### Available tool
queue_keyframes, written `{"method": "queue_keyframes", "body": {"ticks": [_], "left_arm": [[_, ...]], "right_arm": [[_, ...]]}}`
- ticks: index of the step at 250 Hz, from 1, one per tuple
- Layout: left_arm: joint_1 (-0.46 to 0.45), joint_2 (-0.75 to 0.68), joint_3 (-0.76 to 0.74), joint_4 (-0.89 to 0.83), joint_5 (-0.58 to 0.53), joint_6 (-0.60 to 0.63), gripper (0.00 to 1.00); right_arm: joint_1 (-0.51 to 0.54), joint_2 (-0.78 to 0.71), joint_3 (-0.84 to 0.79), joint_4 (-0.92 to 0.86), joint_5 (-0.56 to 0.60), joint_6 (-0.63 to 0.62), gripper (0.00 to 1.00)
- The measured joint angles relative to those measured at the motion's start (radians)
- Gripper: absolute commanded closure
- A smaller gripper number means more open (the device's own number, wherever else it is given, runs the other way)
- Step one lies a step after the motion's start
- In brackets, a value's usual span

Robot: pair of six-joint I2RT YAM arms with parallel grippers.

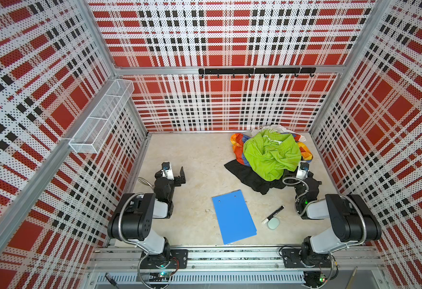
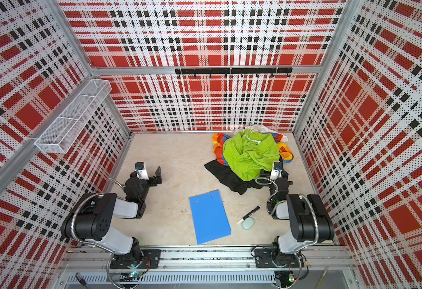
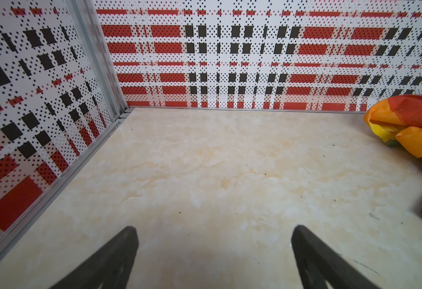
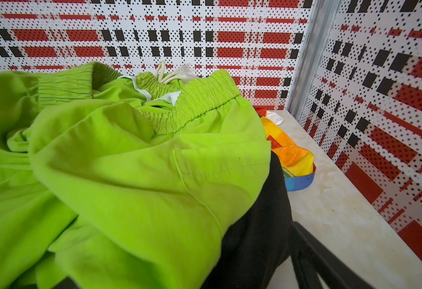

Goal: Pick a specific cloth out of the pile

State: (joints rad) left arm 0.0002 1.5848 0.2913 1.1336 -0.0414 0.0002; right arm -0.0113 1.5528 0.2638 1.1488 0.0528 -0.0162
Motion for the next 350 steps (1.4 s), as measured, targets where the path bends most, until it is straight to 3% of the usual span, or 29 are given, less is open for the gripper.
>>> {"method": "queue_keyframes", "body": {"ticks": [128,181,234,279,350], "left_arm": [[-0.001,-0.001,0.0,0.0,0.004,0.0,0.01],[-0.024,-0.083,0.0,-0.039,-0.043,0.003,0.01],[-0.09,-0.233,0.055,-0.232,-0.111,0.005,0.01],[-0.165,-0.354,0.136,-0.407,-0.129,-0.023,0.01],[-0.288,-0.419,0.426,-0.737,-0.08,-0.118,0.01]], "right_arm": [[0.0,-0.007,-0.013,0.019,0.013,0.001,0.0],[0.0,-0.154,-0.018,-0.058,0.027,0.001,0.0],[0.001,-0.295,0.0,-0.198,0.037,0.01,0.0],[0.002,-0.402,0.111,-0.393,0.024,0.047,0.0],[0.01,-0.494,0.354,-0.712,-0.004,0.184,0.0]]}}
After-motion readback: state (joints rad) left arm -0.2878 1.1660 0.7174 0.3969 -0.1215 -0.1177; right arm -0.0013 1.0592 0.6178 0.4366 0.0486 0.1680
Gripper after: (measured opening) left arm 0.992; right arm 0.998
